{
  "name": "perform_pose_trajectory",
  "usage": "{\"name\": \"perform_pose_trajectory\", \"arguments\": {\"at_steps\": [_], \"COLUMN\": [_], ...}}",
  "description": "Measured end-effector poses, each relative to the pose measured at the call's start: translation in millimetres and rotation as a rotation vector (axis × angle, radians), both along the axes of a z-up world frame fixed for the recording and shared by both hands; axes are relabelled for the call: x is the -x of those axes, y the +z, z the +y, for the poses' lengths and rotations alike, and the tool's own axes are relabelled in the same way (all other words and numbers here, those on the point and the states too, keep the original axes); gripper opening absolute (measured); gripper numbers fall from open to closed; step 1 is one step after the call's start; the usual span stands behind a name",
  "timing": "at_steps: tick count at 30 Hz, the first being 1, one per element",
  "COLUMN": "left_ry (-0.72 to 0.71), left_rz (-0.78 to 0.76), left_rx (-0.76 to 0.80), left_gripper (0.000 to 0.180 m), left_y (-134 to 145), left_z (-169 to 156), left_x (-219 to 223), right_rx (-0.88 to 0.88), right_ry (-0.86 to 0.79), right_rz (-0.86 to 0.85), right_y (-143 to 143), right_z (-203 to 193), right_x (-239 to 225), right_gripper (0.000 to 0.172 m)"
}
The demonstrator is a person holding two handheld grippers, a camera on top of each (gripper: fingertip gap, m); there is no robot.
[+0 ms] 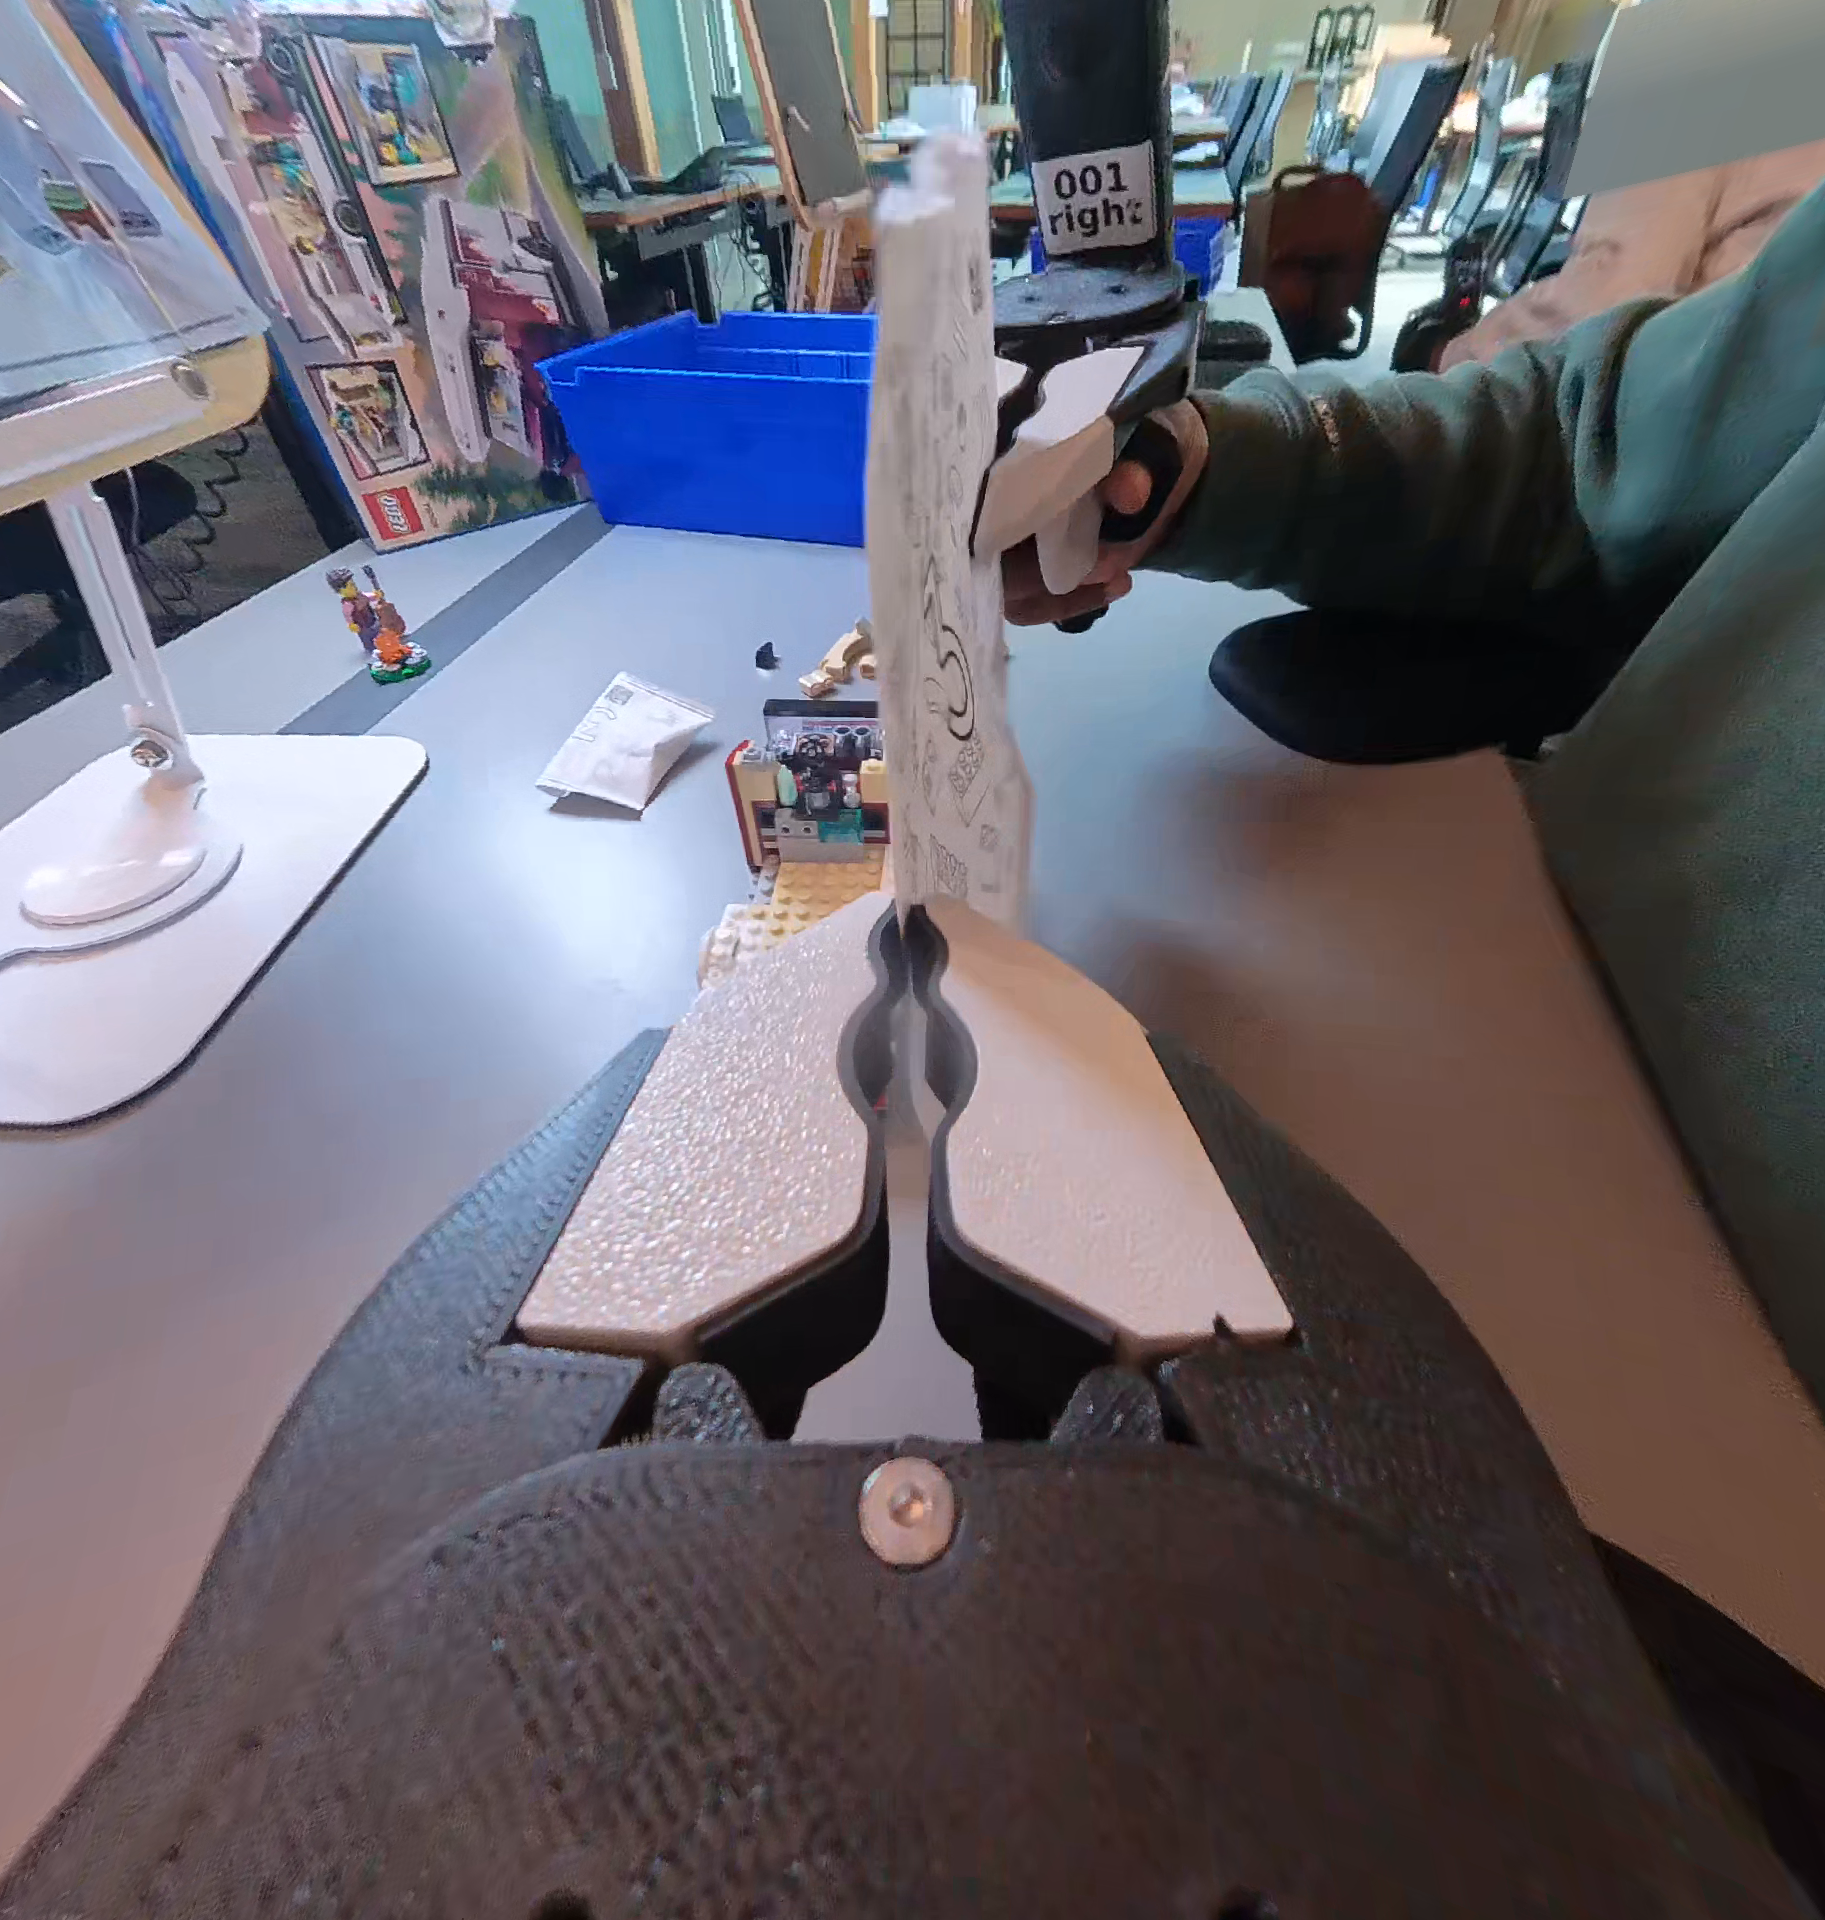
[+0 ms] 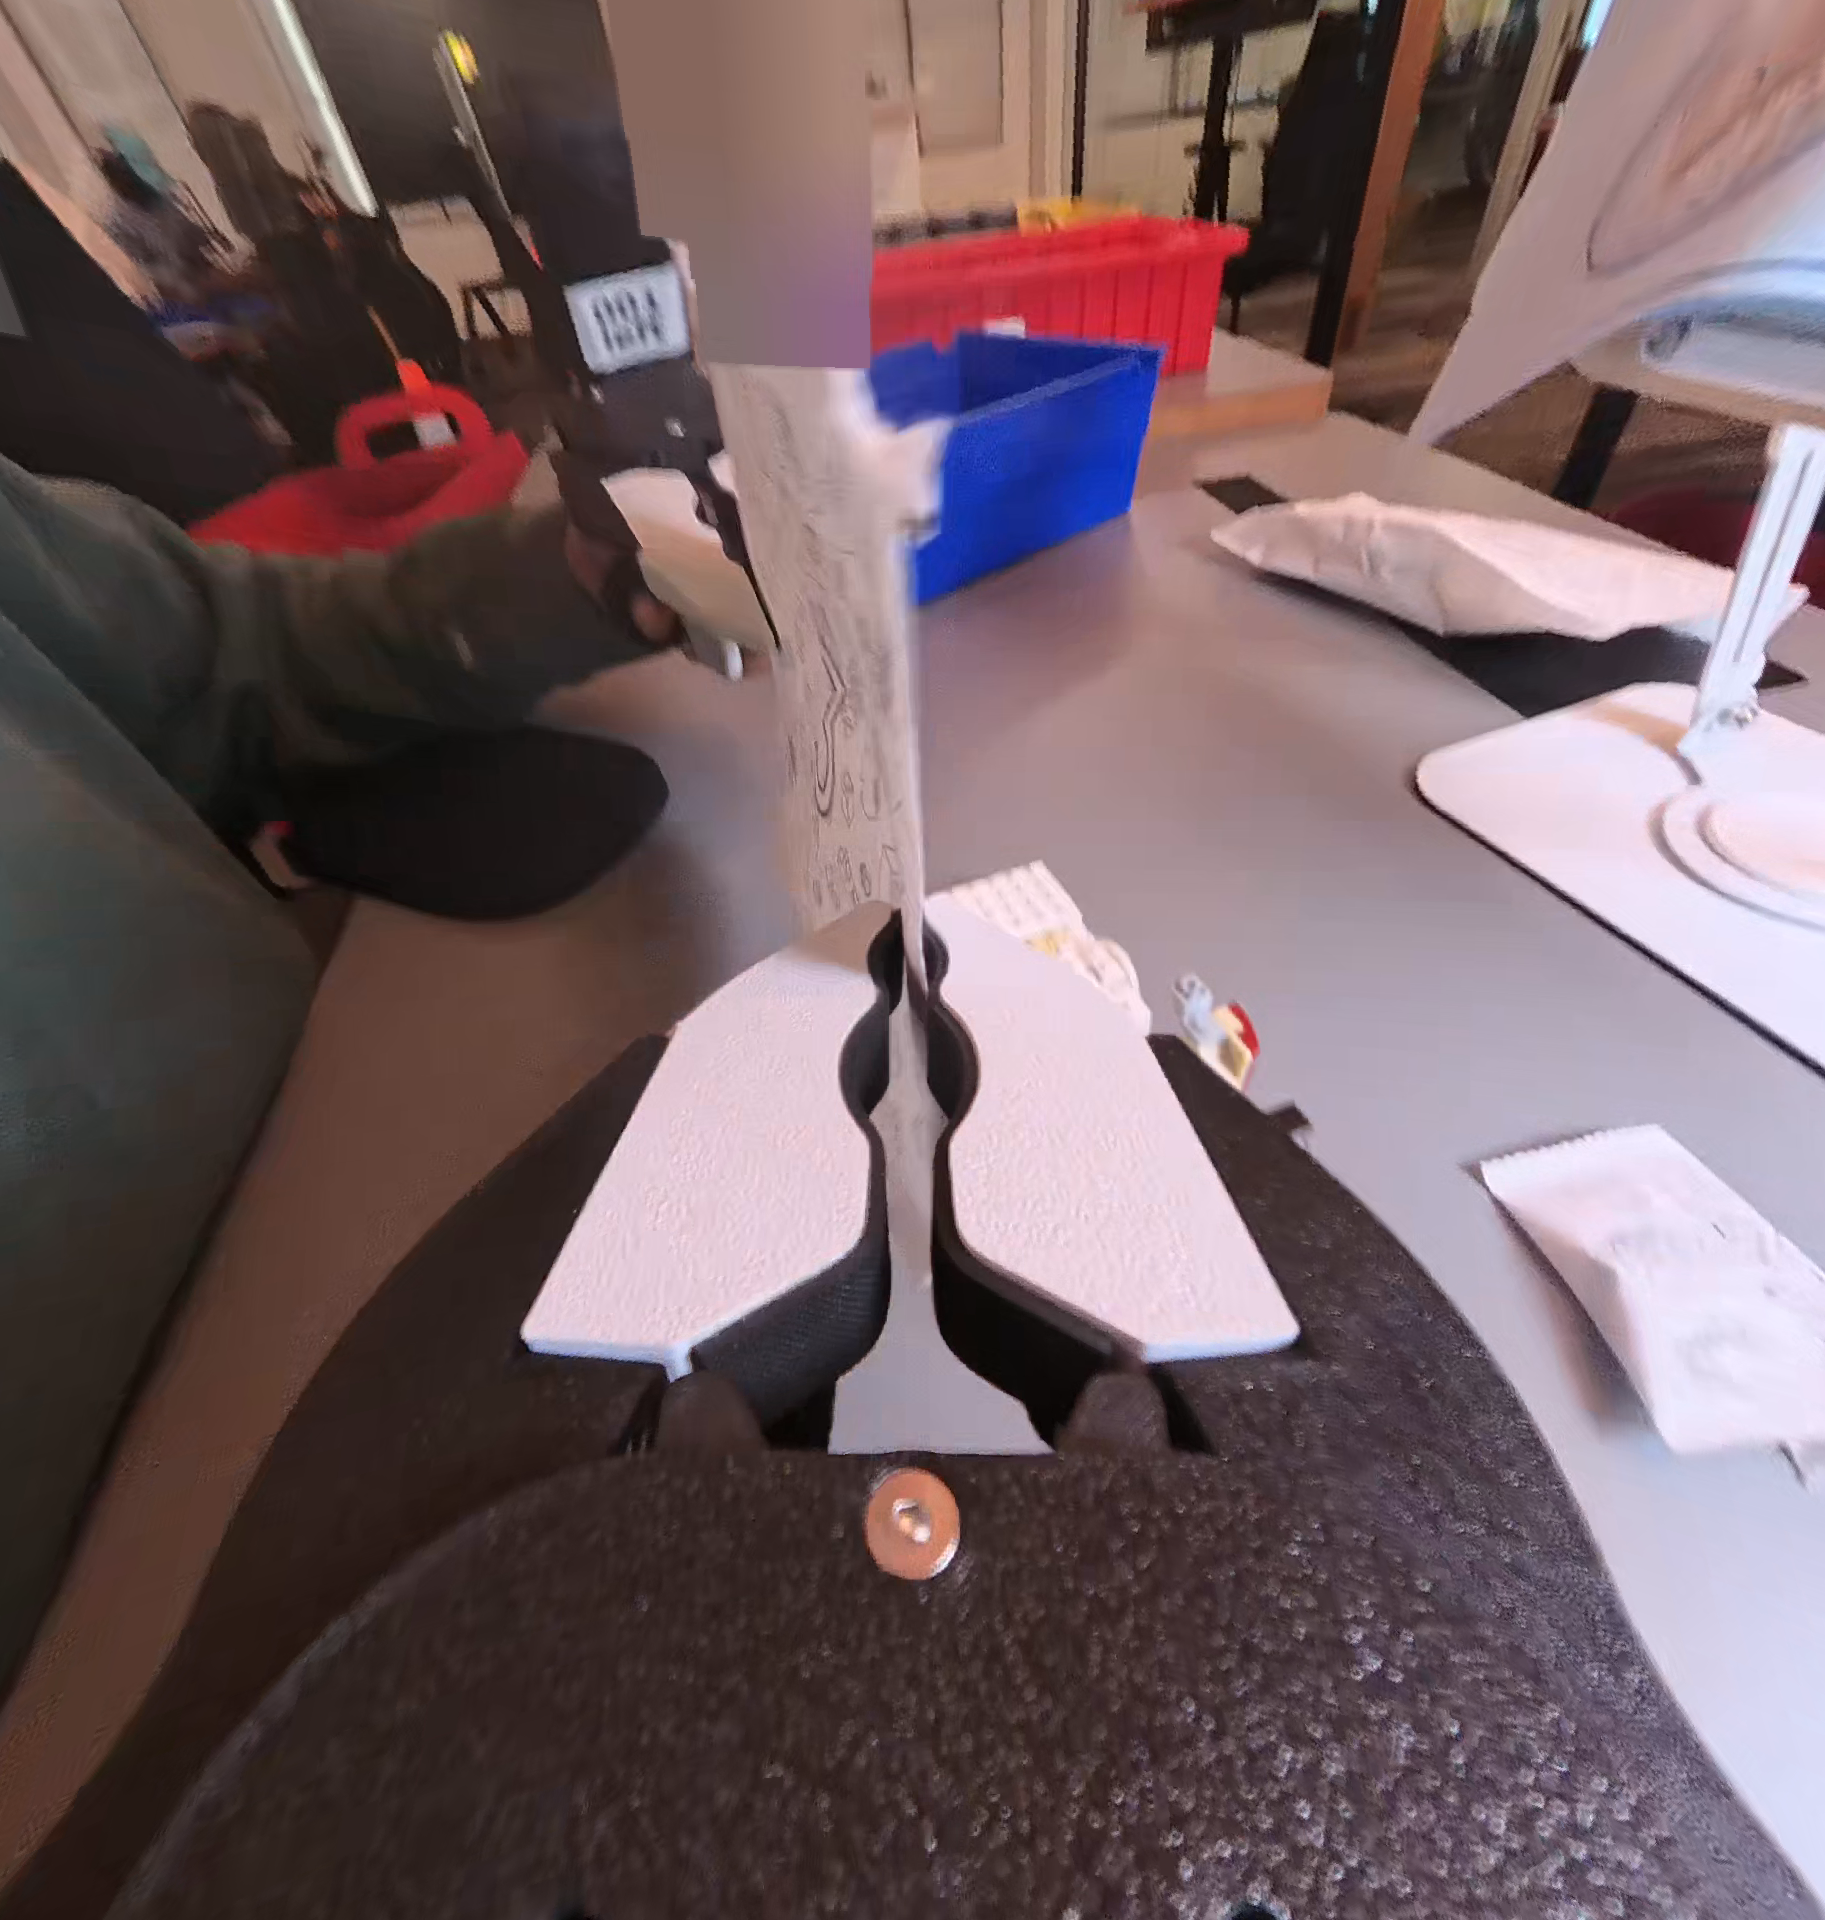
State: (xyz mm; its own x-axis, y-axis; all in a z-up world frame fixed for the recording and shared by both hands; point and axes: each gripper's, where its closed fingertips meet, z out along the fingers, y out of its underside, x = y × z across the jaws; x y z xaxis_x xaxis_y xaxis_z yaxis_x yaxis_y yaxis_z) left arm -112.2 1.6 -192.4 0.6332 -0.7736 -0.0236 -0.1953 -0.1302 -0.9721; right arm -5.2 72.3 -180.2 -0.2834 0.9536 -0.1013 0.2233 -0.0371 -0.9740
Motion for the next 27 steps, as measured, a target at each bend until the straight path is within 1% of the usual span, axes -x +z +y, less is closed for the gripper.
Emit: {"name": "perform_pose_trajectory", "arguments": {"at_steps": [1,2,3,4,6,8,10,13,15,24,27], "left_ry": [-0.004,-0.003,-0.001,0.003,0.023,0.038,0.049,0.082,0.089,0.11,0.115], "left_rz": [0.016,0.041,0.068,0.084,0.084,0.058,0.027,-0.007,-0.015,0.028,0.017], "left_rx": [-0.001,0.003,0.013,0.03,0.073,0.127,0.163,0.214,0.229,0.234,0.235], "left_gripper": [0.0,0.001,0.0,0.0,0.001,0.001,0.0,0.0,0.0,0.0,0.0], "left_y": [0,-2,-5,-8,-12,-15,-16,-18,-18,-19,-17], "left_z": [-1,-1,-2,-3,-2,-1,-1,1,0,-3,-4], "left_x": [-4,-7,-9,-11,-13,-14,-17,-20,-25,-36,-35], "right_rx": [-0.03,-0.082,-0.154,-0.227,-0.338,-0.489,-0.635,-0.746,-0.804,-0.888,-0.893], "right_ry": [-0.02,-0.056,-0.097,-0.123,-0.138,-0.166,-0.154,-0.099,-0.093,-0.027,0.008], "right_rz": [-0.034,-0.058,-0.072,-0.074,-0.059,-0.048,-0.07,-0.084,-0.077,-0.085,-0.116], "right_y": [-6,-8,-5,2,26,49,57,50,44,46,43], "right_z": [3,9,16,19,15,9,-4,-27,-32,-35,-35], "right_x": [-5,-10,-16,-22,-32,-37,-36,-21,-7,37,42], "right_gripper": [0.009,0.02,0.03,0.035,0.038,0.037,0.034,0.028,0.027,0.028,0.024]}}
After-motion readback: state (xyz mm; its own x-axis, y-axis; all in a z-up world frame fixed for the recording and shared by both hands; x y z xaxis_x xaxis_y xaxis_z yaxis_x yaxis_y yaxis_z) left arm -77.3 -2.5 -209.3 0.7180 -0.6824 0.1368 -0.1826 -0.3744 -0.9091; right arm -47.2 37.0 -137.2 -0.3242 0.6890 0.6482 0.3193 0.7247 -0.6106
